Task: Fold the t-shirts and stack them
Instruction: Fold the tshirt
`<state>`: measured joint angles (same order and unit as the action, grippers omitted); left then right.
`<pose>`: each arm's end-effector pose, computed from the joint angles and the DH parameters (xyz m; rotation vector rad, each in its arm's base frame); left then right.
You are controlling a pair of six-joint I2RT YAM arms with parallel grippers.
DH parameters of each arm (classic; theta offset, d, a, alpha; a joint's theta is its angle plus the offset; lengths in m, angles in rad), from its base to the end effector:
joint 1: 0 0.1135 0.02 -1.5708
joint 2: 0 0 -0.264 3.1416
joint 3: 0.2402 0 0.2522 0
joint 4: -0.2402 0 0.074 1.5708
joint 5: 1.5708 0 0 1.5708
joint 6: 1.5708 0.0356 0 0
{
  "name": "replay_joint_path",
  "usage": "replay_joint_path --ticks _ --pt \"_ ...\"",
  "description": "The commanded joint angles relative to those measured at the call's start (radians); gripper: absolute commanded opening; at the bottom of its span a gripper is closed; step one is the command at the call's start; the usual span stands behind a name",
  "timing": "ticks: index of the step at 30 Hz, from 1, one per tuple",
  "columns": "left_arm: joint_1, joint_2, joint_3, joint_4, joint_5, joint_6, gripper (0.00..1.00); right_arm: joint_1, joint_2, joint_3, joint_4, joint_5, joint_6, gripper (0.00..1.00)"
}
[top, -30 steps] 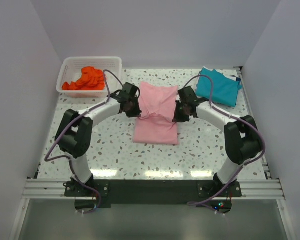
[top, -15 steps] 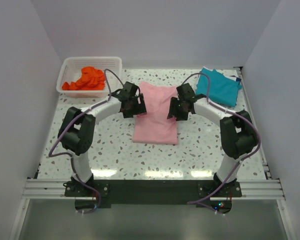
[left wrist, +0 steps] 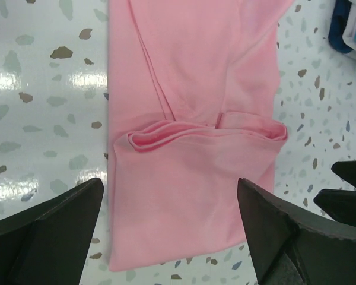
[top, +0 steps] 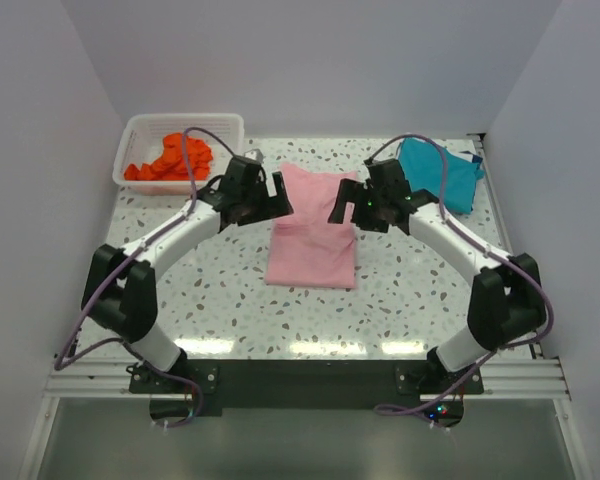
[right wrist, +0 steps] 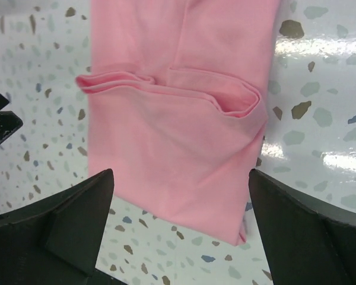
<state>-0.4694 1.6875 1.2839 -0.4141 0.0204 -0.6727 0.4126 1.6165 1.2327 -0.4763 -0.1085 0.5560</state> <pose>0.3337 -0.1701 0.2547 -0.2401 2.4515 -0.5476 0.3219 0.1451 0.2582 0.1291 2.5024 0.5533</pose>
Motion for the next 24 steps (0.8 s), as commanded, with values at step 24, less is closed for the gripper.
replay_joint_path --ticks 24 --pt "-0.002 -0.646 -0.649 -0.038 0.001 -0.148 1.00 0.104 0.373 0.146 0.351 -0.315 -0.077 0.99"
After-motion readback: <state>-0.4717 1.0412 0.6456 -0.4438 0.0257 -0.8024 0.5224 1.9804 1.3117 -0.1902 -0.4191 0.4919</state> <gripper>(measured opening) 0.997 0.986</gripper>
